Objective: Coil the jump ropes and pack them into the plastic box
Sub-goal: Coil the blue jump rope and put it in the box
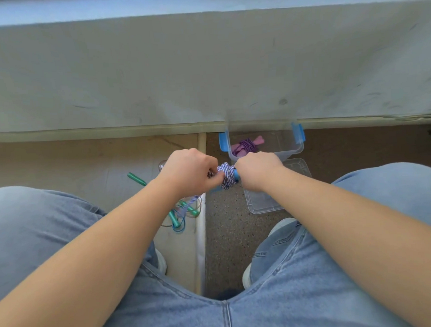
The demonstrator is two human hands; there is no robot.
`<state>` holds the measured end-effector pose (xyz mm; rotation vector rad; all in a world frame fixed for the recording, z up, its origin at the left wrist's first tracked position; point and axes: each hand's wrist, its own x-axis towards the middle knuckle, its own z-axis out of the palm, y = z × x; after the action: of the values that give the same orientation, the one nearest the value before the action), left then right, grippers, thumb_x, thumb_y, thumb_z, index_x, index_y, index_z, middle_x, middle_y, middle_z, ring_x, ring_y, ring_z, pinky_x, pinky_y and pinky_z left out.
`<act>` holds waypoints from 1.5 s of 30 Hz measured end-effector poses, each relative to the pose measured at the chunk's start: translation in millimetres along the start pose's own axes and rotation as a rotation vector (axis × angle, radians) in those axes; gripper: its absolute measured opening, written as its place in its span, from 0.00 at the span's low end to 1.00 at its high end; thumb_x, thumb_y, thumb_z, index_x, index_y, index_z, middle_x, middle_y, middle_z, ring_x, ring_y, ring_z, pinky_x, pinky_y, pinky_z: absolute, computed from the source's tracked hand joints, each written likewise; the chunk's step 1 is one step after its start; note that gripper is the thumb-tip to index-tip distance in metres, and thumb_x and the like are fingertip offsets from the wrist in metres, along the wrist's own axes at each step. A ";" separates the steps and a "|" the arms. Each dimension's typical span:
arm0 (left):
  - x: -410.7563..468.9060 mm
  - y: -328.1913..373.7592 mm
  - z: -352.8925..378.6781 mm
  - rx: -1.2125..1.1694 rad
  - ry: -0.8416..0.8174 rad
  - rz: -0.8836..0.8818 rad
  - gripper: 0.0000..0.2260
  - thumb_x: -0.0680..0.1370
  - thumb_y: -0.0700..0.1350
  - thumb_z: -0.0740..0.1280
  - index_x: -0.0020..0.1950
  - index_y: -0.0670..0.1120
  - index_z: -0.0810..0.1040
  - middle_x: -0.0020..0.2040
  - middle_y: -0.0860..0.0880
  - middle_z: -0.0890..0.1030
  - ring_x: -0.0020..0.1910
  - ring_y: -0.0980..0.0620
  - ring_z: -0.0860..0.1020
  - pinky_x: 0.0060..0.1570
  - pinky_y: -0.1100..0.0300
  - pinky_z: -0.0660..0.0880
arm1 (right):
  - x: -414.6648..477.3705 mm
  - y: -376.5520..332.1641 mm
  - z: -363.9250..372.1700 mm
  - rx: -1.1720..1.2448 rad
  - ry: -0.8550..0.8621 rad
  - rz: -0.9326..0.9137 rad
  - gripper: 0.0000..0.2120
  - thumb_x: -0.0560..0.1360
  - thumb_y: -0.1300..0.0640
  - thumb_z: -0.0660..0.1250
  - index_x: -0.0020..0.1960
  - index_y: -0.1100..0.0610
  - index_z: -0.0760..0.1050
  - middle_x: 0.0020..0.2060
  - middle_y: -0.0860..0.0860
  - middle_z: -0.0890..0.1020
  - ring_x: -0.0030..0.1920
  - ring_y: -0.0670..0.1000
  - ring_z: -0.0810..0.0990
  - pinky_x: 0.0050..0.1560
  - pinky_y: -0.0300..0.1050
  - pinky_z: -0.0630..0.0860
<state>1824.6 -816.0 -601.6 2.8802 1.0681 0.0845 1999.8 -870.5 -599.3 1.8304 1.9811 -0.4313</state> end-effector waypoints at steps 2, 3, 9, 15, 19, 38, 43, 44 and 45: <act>1.4 -5.7 -1.6 -0.103 0.059 -0.056 0.19 0.78 0.54 0.59 0.30 0.46 0.66 0.23 0.50 0.68 0.26 0.47 0.70 0.26 0.60 0.64 | -1.8 1.0 -1.9 -0.015 -0.029 -0.117 0.04 0.77 0.57 0.63 0.51 0.53 0.75 0.46 0.52 0.80 0.43 0.57 0.78 0.42 0.50 0.76; 2.2 -8.4 -1.4 -0.133 0.060 -0.087 0.19 0.78 0.54 0.58 0.30 0.46 0.66 0.23 0.49 0.69 0.26 0.47 0.70 0.26 0.59 0.65 | -3.2 0.4 -3.2 -0.020 -0.040 -0.181 0.02 0.77 0.57 0.63 0.48 0.52 0.73 0.44 0.51 0.79 0.42 0.56 0.77 0.41 0.48 0.75; -0.8 -16.8 11.0 -0.506 -0.122 -0.286 0.28 0.80 0.62 0.54 0.28 0.44 0.71 0.26 0.46 0.74 0.29 0.48 0.71 0.35 0.53 0.70 | -4.2 -1.0 1.5 0.188 -0.039 -0.390 0.12 0.74 0.58 0.65 0.36 0.48 0.66 0.32 0.44 0.72 0.39 0.54 0.77 0.39 0.45 0.70; 11.5 -2.9 6.5 -1.279 -0.095 -0.674 0.28 0.84 0.55 0.56 0.24 0.47 0.70 0.20 0.55 0.70 0.21 0.58 0.69 0.31 0.61 0.68 | -6.1 -5.3 2.7 0.705 0.114 -0.325 0.15 0.73 0.62 0.67 0.34 0.48 0.68 0.31 0.44 0.75 0.34 0.49 0.74 0.36 0.46 0.70; 5.8 3.1 5.1 -1.403 -0.227 -0.791 0.13 0.83 0.41 0.58 0.39 0.50 0.68 0.36 0.51 0.69 0.31 0.56 0.67 0.33 0.65 0.67 | -2.8 -6.3 4.0 0.867 0.164 -0.218 0.15 0.73 0.62 0.68 0.32 0.48 0.69 0.28 0.45 0.73 0.30 0.48 0.70 0.35 0.47 0.69; 4.4 14.3 -17.2 -0.233 -0.190 0.132 0.15 0.79 0.56 0.61 0.36 0.51 0.79 0.25 0.55 0.72 0.26 0.57 0.70 0.27 0.59 0.65 | -3.9 -2.9 7.6 0.111 -0.091 0.042 0.11 0.77 0.55 0.64 0.58 0.55 0.76 0.47 0.54 0.78 0.47 0.58 0.79 0.44 0.51 0.76; 3.1 -5.1 -17.4 -0.363 -0.122 0.006 0.16 0.77 0.57 0.65 0.32 0.53 0.77 0.23 0.56 0.71 0.26 0.58 0.71 0.29 0.61 0.66 | -12.4 -10.9 -0.2 0.032 -0.071 -0.383 0.02 0.76 0.57 0.63 0.46 0.51 0.70 0.38 0.49 0.75 0.38 0.54 0.75 0.38 0.46 0.71; 3.4 -10.2 -14.1 -0.396 -0.145 -0.056 0.19 0.77 0.58 0.65 0.30 0.49 0.74 0.22 0.53 0.69 0.25 0.55 0.67 0.29 0.59 0.65 | -12.0 -12.3 0.4 0.085 -0.038 -0.410 0.03 0.76 0.57 0.63 0.45 0.51 0.70 0.37 0.48 0.75 0.38 0.53 0.76 0.38 0.46 0.72; 3.6 -16.2 -10.0 -0.456 -0.179 -0.141 0.23 0.78 0.59 0.64 0.30 0.45 0.73 0.23 0.52 0.67 0.25 0.54 0.64 0.30 0.57 0.64 | -11.9 -12.9 0.9 0.174 -0.007 -0.421 0.05 0.76 0.57 0.64 0.43 0.50 0.70 0.36 0.48 0.75 0.38 0.53 0.77 0.38 0.46 0.73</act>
<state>1816.1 -801.0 -593.0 2.3551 1.0529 0.0521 1987.7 -882.4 -594.8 1.4908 2.3919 -0.7529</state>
